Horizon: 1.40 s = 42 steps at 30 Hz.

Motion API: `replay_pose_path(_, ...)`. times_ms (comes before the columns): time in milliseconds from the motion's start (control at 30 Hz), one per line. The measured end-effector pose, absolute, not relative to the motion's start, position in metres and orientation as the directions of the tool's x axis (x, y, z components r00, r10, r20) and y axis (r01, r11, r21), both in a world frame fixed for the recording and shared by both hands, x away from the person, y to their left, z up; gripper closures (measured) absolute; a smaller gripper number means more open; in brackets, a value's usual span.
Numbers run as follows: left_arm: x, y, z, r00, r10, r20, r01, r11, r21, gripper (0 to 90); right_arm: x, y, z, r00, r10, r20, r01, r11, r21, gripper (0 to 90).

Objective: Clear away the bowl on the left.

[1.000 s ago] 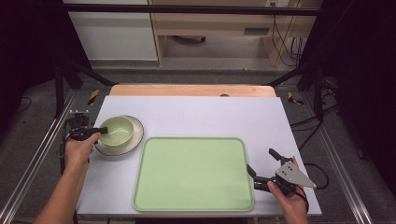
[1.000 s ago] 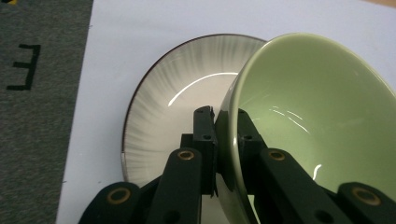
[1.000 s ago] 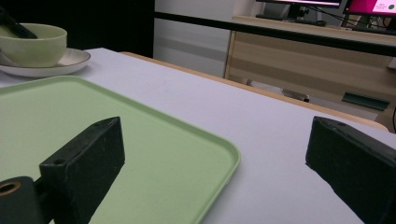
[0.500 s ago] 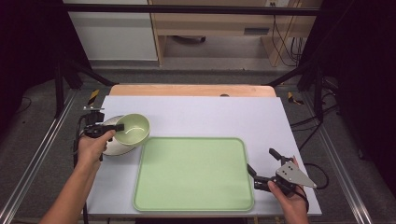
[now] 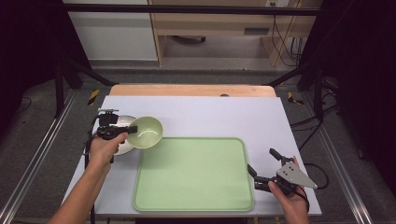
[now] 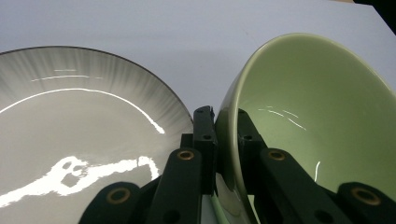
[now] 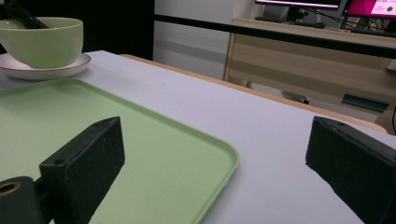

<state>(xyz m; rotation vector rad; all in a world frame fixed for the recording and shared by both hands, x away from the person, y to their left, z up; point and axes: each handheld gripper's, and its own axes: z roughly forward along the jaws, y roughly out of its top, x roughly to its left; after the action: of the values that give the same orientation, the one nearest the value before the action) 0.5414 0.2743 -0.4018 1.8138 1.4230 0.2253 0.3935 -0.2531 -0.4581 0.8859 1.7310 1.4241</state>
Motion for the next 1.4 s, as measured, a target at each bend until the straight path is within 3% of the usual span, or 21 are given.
replay_pose_path(1400,0.519,0.205,-0.417,0.514,0.791,-0.331,0.72,-0.189,0.667,82.9,0.393,-0.254,-0.458,-0.507,0.856,-0.1,0.065,0.154,0.986,4.6)
